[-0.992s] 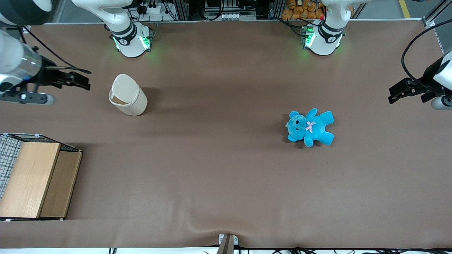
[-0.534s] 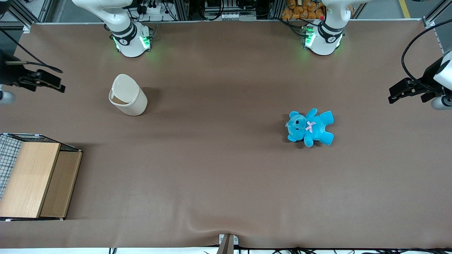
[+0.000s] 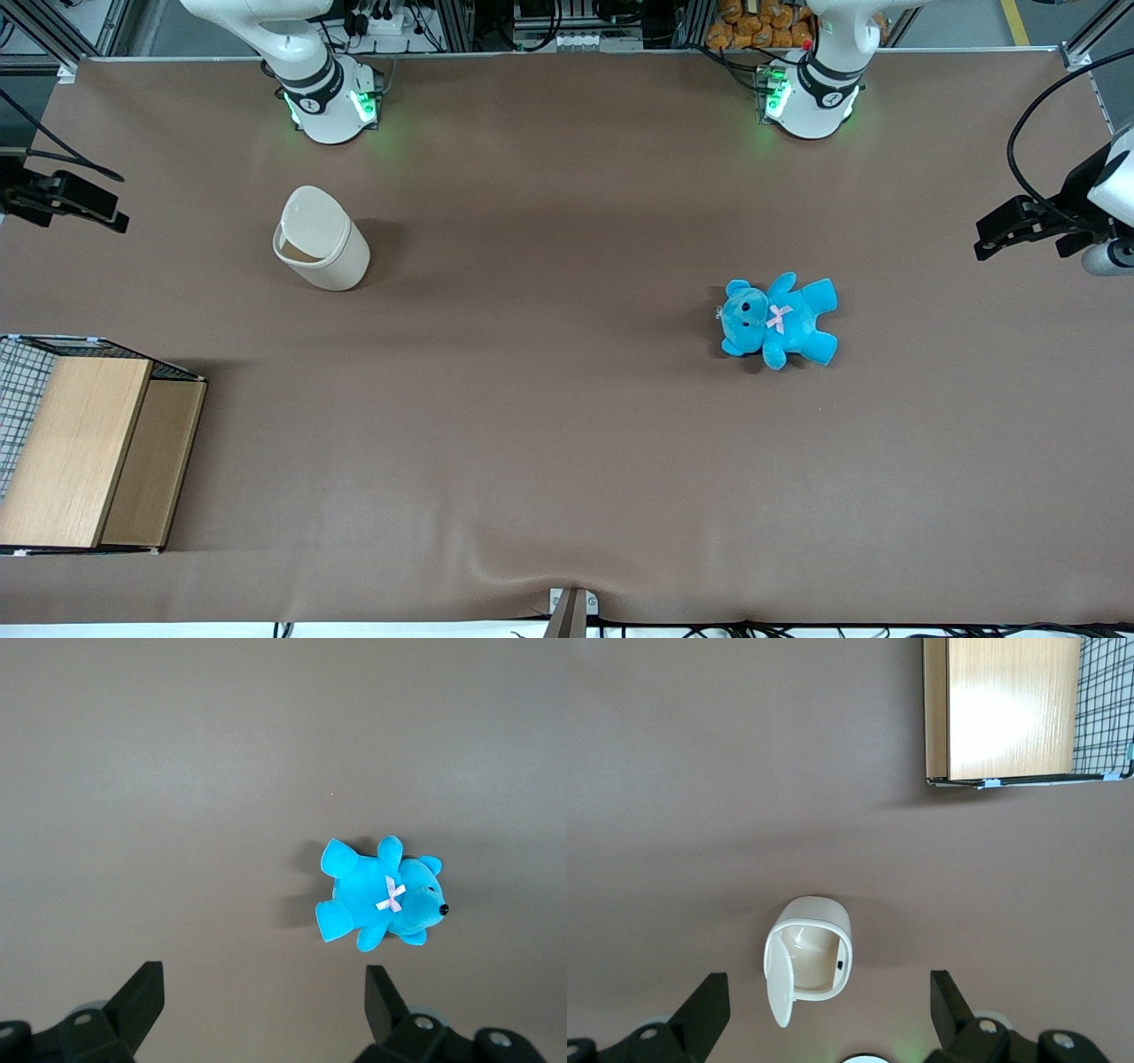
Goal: Open trash can with right arm
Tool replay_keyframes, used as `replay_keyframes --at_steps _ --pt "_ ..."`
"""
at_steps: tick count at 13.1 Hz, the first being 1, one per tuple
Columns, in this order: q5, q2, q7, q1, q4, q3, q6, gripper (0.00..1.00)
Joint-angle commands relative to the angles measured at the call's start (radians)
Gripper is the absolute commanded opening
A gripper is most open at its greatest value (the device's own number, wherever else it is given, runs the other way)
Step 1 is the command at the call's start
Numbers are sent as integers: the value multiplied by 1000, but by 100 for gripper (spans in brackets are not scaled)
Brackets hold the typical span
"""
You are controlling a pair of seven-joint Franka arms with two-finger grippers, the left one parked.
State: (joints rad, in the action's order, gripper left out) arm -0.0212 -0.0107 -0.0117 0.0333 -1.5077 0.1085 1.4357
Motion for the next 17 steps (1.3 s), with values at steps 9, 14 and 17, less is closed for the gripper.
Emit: replay_keyframes --at_steps 9,14,17 --pt "15 -22 44 0 37 7 -20 100" --pt "15 -22 42 -6 37 7 -20 100" --pt "12 -22 42 -4 35 7 -20 100"
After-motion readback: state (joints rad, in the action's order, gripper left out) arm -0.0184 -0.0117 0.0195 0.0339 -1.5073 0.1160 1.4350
